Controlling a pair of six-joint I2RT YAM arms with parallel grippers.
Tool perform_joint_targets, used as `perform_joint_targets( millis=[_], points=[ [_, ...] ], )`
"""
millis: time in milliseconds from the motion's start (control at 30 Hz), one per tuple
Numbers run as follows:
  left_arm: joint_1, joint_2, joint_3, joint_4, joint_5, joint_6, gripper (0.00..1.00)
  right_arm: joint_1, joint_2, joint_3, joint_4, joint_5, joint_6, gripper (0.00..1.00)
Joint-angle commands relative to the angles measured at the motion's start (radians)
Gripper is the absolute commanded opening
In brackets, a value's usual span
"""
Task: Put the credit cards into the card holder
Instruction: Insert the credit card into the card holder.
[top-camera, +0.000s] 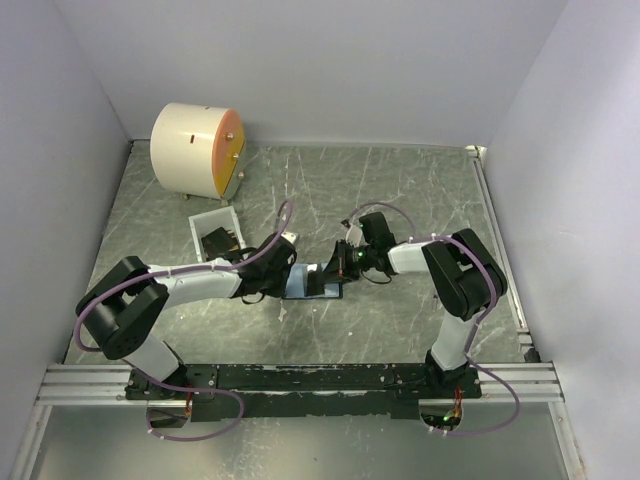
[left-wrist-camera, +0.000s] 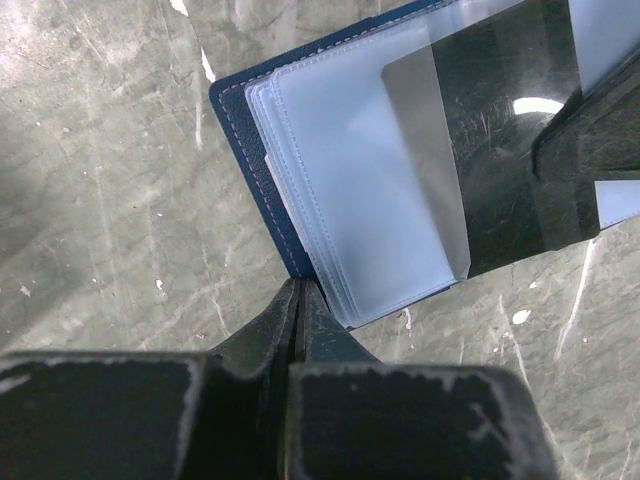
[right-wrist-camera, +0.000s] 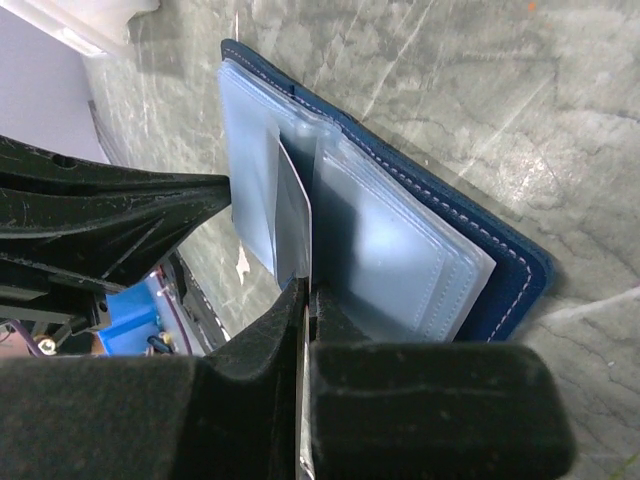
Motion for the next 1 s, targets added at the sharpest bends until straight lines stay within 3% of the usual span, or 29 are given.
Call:
perform_joint_targets(
  millis=[0,433,700,967],
  points=[
    [-0.032,0.049,-0.018,-0.014,0.04,-0.03,0.07,0.005,0.03,0.015,-0.026,0.042,-0.022,0.0],
    [-0.04,0.015,-0.046,0.047,0.084,-0.077,0.07,0.014,0.029,0.0,0.04,0.049,0.041,0.0],
    [-0.046,0.01,-0.04,0.044,0.084,-0.091,0.07,0.014,-0.025,0.035,-0.153,0.189,-0.083,0.31],
    [-0.046,-0.009,-0.058,0.064,0.06,-0.112,0.07,0.043,-0.048,0.118,-0.27,0.297,-0.171,0.42]
  ],
)
